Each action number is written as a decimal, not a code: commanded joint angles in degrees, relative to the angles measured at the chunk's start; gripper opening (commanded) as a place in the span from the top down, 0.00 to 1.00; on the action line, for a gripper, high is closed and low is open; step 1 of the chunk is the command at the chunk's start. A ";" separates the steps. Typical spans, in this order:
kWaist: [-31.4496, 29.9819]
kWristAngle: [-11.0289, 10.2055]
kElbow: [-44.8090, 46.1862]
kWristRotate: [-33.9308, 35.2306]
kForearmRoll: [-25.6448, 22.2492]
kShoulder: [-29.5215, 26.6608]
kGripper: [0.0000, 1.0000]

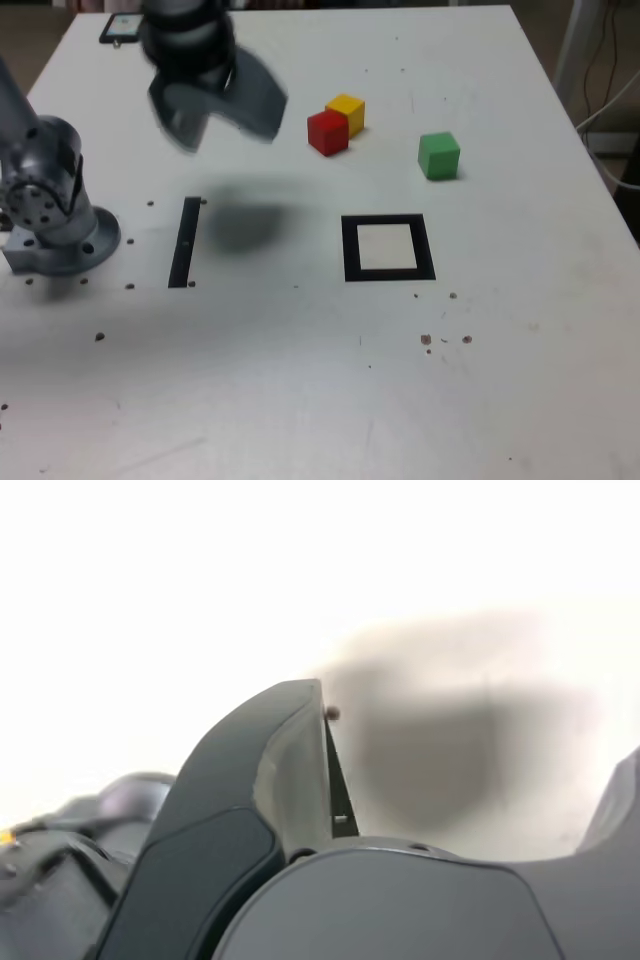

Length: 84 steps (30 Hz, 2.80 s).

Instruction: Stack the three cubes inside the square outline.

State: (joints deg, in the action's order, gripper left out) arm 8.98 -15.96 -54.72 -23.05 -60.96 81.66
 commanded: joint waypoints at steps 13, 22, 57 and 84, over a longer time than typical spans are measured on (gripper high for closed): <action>8.72 -2.20 -10.80 -26.45 0.15 11.93 0.04; 10.44 -2.55 -15.71 -34.51 0.38 20.01 0.08; 10.88 -0.97 -17.05 -35.65 7.61 31.92 0.19; 11.76 -1.27 -17.19 -31.16 9.74 31.72 0.56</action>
State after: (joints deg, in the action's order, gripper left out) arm 20.68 -17.10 -72.01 -54.11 -51.09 113.75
